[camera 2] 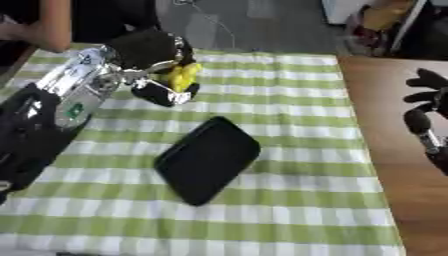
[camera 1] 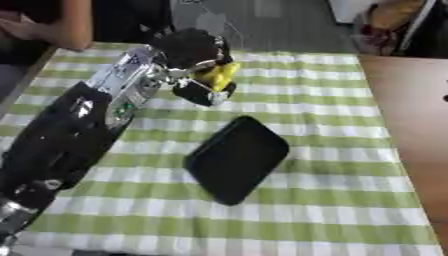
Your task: Pick up objects on the table and place them in the box.
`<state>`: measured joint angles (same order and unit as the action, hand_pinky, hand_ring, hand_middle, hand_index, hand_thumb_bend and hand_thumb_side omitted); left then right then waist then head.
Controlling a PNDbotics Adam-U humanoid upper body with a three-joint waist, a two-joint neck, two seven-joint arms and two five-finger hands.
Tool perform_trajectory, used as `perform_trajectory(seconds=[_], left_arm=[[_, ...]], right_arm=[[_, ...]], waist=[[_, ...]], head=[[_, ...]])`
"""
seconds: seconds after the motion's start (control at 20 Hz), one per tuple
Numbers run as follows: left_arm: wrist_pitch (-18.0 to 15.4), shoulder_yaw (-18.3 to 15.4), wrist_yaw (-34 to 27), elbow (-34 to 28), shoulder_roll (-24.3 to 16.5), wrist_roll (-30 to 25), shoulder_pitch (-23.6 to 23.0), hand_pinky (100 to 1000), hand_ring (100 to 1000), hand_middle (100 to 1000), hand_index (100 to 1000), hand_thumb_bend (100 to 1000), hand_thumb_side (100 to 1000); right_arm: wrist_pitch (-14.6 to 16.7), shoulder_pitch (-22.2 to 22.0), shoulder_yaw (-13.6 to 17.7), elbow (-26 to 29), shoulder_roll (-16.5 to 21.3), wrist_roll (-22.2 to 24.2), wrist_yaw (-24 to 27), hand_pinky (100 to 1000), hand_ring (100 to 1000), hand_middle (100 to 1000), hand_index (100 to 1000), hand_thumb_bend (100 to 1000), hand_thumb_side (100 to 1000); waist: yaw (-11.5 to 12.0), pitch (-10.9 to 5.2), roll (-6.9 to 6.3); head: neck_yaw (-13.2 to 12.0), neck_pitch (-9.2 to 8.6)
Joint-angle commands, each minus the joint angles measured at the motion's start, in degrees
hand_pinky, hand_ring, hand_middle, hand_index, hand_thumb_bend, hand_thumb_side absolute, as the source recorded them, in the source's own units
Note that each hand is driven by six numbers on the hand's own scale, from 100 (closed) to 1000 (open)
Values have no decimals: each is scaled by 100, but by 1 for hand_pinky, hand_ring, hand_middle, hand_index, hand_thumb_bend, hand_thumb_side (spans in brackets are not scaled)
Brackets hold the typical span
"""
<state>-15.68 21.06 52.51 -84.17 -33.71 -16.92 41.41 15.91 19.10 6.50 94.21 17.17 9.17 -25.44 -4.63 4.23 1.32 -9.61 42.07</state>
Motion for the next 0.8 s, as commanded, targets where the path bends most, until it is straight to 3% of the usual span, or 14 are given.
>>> perform_trajectory(seconds=[0.05, 0.45, 0.8], left_arm=[[-34, 42, -83, -49, 84, -51, 131, 100, 100, 100, 131, 100, 448], [-169, 209, -204, 208, 583, -106, 190, 100, 100, 100, 129, 100, 449], [-206, 279, -304, 235, 677, -160, 133, 100, 100, 100, 129, 100, 453]], right_arm=[[13, 105, 3, 74, 117, 8, 10, 589, 688, 774, 941, 674, 965], [19, 131, -19, 82, 98, 23, 13, 590, 688, 775, 941, 675, 967], [21, 137, -26, 83, 96, 33, 9, 590, 688, 775, 941, 675, 967]], waist=[[-13, -89, 1], [-33, -100, 18], [-37, -107, 13]], head=[[-49, -52], [-79, -43], [-81, -39]])
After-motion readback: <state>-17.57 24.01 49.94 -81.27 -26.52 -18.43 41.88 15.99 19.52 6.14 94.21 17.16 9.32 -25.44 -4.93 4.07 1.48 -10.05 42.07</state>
